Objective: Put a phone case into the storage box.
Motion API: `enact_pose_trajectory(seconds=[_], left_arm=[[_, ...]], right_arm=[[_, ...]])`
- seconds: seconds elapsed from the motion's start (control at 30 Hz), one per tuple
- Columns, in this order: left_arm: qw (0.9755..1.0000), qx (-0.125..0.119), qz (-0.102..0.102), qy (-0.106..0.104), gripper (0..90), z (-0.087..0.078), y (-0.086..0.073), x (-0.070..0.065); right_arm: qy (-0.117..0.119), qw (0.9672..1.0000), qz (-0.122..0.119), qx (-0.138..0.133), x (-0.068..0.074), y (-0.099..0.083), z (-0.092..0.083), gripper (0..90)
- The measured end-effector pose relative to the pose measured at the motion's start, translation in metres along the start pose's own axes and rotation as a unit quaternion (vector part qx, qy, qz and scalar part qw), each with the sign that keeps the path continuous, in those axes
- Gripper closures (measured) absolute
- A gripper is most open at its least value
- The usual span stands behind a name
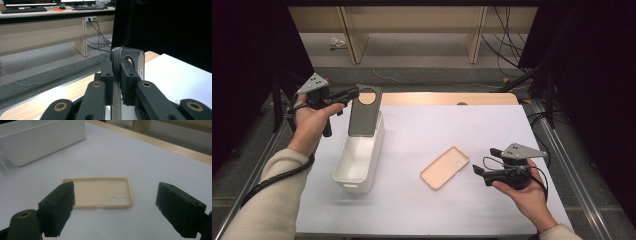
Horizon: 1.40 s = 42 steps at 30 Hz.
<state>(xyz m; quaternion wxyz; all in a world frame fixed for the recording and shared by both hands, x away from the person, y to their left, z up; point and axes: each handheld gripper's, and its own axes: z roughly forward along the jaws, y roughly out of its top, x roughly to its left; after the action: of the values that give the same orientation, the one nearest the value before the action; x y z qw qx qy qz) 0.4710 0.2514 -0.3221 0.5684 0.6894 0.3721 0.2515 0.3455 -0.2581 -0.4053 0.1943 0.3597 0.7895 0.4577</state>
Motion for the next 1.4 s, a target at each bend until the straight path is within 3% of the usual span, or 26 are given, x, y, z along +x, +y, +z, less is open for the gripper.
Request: enact_pose_trajectory(seconds=[1.4], left_arm=[[0.9999,-0.003,0.014,0.005,81.9,0.027,-0.001,0.016]], right_arm=[[0.002,1.0000,0.008,-0.003,-0.002,0.000,-0.001,16.4]])
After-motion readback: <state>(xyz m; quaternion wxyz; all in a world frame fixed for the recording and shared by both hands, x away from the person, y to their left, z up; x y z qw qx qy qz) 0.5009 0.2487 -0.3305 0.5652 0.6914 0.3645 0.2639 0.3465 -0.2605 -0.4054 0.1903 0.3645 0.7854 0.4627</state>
